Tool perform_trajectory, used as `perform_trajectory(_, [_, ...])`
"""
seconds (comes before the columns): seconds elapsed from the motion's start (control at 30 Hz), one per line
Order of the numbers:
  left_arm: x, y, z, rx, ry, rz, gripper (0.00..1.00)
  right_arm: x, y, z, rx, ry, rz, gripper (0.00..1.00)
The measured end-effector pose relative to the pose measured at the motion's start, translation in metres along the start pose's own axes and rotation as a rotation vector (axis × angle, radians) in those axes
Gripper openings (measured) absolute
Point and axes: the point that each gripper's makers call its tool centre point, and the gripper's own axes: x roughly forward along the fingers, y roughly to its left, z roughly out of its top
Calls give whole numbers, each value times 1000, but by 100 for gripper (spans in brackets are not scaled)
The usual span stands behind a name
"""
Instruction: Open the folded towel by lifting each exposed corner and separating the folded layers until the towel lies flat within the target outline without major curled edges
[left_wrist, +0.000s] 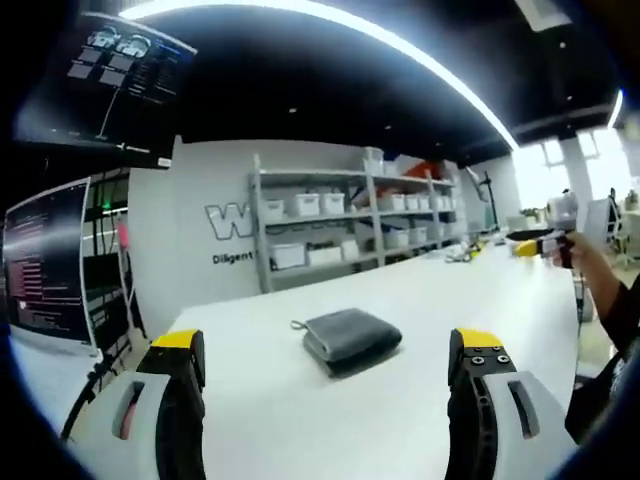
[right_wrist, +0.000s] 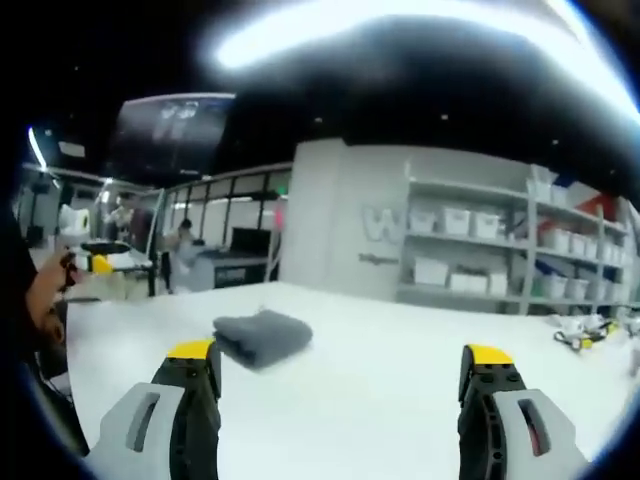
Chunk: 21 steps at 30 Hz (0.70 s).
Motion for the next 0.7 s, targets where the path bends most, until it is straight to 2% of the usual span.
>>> perform_trajectory(0.2, [8, -3, 7, 11, -2, -25, 100, 13, 7, 18, -29, -7, 15, 100])
perform_trajectory(0.4, [22, 2, 4, 24, 14, -12, 100, 29, 17, 18, -58, 15, 38, 100])
perform_trajectory(0.7, [38, 8, -4, 42, 49, -25, 100, 53, 26, 16, -69, 31, 54, 100])
